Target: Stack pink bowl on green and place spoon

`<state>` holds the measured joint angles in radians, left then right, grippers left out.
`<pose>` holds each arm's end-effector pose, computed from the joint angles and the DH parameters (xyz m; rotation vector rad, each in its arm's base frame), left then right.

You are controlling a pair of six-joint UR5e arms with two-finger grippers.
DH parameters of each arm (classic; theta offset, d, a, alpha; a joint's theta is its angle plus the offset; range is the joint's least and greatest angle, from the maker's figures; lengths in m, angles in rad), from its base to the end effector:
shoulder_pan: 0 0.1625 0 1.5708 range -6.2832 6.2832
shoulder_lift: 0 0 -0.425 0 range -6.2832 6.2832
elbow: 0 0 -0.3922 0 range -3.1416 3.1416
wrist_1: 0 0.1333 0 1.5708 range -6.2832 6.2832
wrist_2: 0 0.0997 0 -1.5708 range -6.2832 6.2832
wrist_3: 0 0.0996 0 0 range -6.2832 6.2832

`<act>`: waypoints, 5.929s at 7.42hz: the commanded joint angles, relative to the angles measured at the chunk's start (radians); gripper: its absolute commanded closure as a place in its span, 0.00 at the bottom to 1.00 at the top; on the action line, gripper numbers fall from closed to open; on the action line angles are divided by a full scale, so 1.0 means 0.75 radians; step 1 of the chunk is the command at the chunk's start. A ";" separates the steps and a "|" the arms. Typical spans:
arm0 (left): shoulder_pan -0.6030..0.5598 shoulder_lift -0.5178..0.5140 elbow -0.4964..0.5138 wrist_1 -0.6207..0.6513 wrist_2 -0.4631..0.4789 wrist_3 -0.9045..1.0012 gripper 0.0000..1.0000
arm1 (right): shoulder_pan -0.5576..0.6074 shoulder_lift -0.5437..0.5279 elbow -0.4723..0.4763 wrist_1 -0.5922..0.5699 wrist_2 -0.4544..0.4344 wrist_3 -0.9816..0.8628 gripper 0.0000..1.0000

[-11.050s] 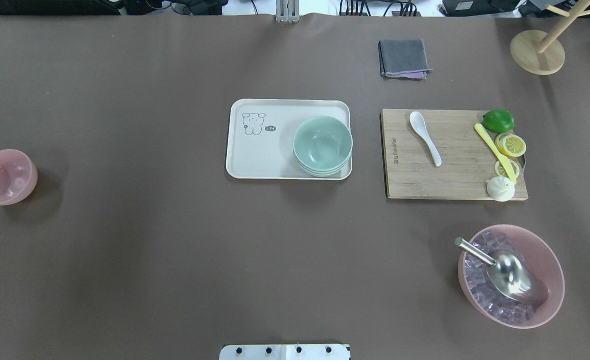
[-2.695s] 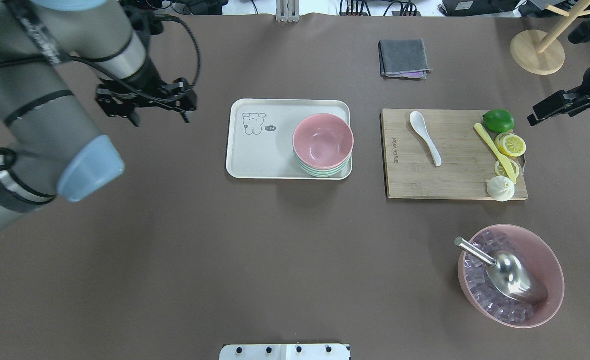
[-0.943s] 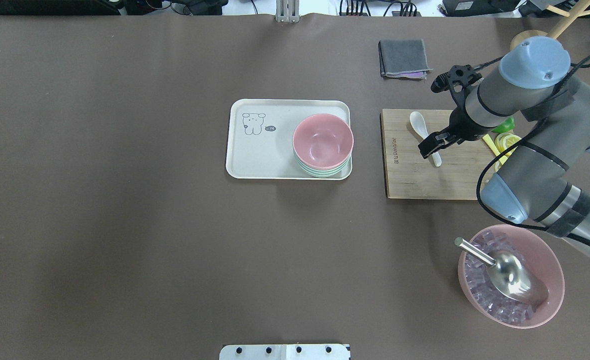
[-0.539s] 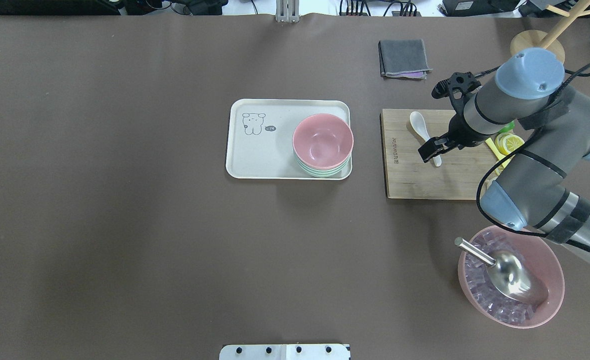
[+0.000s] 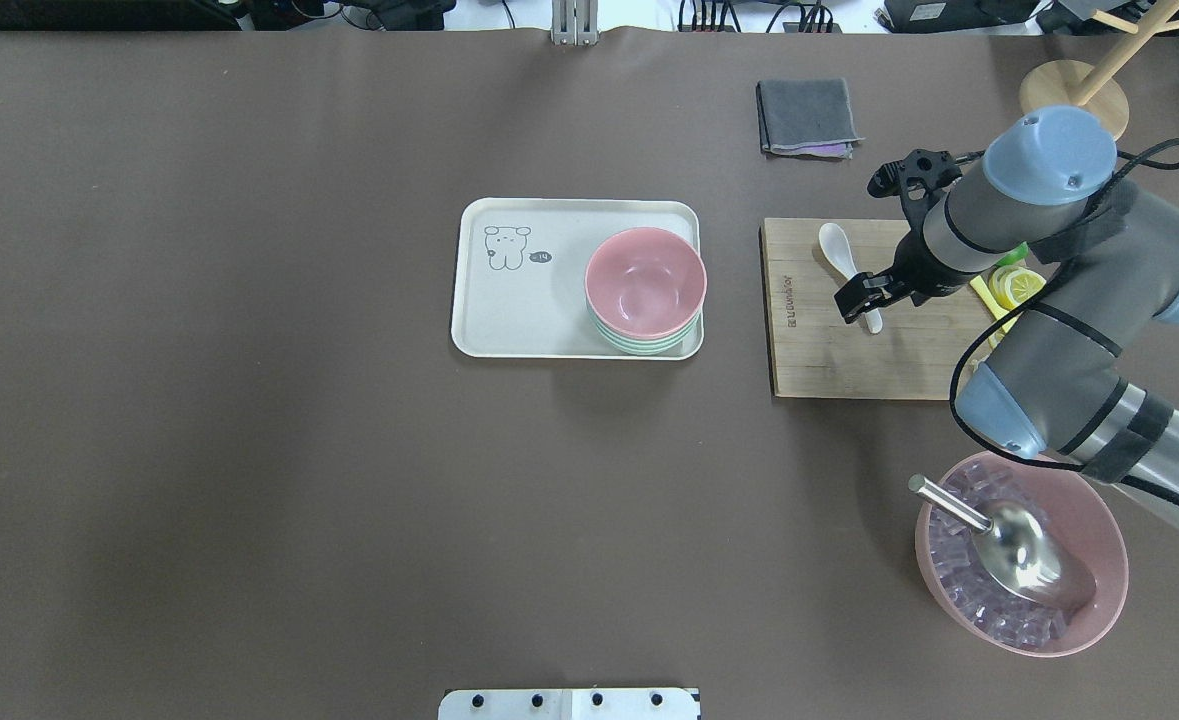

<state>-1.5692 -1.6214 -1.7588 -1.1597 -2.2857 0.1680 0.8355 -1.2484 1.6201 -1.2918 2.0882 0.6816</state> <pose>-0.0672 -0.4880 0.5855 -0.1053 0.7245 0.1003 -0.3615 -0.5250 0.4316 0.1584 -0.7933 -0.2190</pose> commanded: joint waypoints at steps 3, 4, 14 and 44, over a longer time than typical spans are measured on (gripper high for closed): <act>0.000 0.000 -0.003 0.000 0.000 0.001 0.01 | -0.001 0.038 -0.076 0.049 -0.001 0.003 0.40; 0.000 0.000 -0.003 0.000 0.000 0.001 0.01 | -0.001 0.038 -0.076 0.049 -0.001 0.001 0.47; 0.000 0.002 0.001 0.000 0.000 0.001 0.01 | 0.037 0.077 -0.072 0.039 0.016 0.001 1.00; -0.078 0.049 -0.017 0.002 -0.002 0.007 0.01 | 0.524 0.181 0.083 -0.679 0.185 -0.494 0.00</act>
<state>-1.6277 -1.5837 -1.7701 -1.1576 -2.2872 0.1731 1.1509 -1.0144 1.6433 -1.7982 2.2151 0.4483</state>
